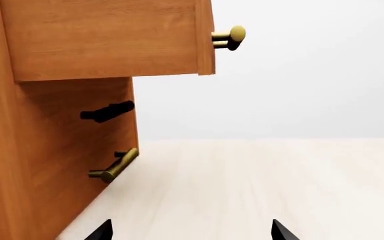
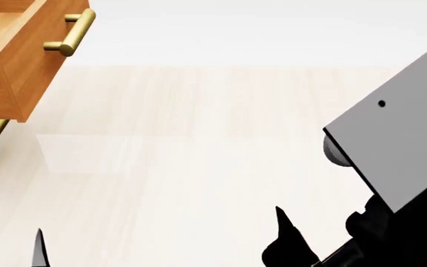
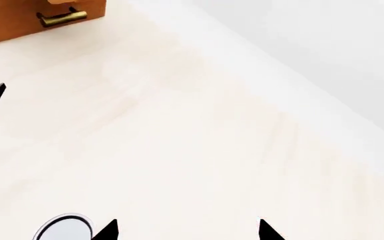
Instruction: Put the bowl on the plate.
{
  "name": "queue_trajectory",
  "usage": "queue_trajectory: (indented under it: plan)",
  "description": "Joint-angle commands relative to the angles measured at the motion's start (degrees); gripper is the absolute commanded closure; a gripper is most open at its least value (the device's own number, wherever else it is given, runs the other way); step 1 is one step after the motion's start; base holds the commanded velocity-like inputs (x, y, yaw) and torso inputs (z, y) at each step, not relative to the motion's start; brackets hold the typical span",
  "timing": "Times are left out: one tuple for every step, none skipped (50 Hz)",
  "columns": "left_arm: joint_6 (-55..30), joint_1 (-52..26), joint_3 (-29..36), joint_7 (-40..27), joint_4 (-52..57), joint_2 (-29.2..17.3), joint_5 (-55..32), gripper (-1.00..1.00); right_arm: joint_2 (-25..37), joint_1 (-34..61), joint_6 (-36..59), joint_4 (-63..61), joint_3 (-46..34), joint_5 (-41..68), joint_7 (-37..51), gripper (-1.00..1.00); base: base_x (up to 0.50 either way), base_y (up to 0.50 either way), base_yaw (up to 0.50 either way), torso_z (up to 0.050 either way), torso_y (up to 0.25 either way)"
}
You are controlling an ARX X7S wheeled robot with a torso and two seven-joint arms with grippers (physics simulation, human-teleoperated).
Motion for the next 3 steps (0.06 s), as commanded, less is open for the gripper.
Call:
queue_trajectory:
  plan:
    - [3.69,-0.38,0.45,0.76,-4.32,1.05,0.87,-1.00,-0.35,0.29,-1.43,-2.26,2.44,-3.46,-2.19,-1.00,0.00,0.00,0.00,0.000,0.000]
    - [3.68,-0.54,0.49,0.77,-4.48,1.12,0.86,-1.00,-0.31,0.21,-1.78,-2.52,2.77,-3.83,-2.68,-1.00,0.00,0.00,0.00,0.000,0.000]
    - [3.67,-0.84,0.54,0.81,-4.78,1.25,0.83,-1.00,-0.37,0.33,-1.92,-2.71,3.08,-4.24,-2.96,-1.00,0.00,0.00,0.00,0.000,0.000]
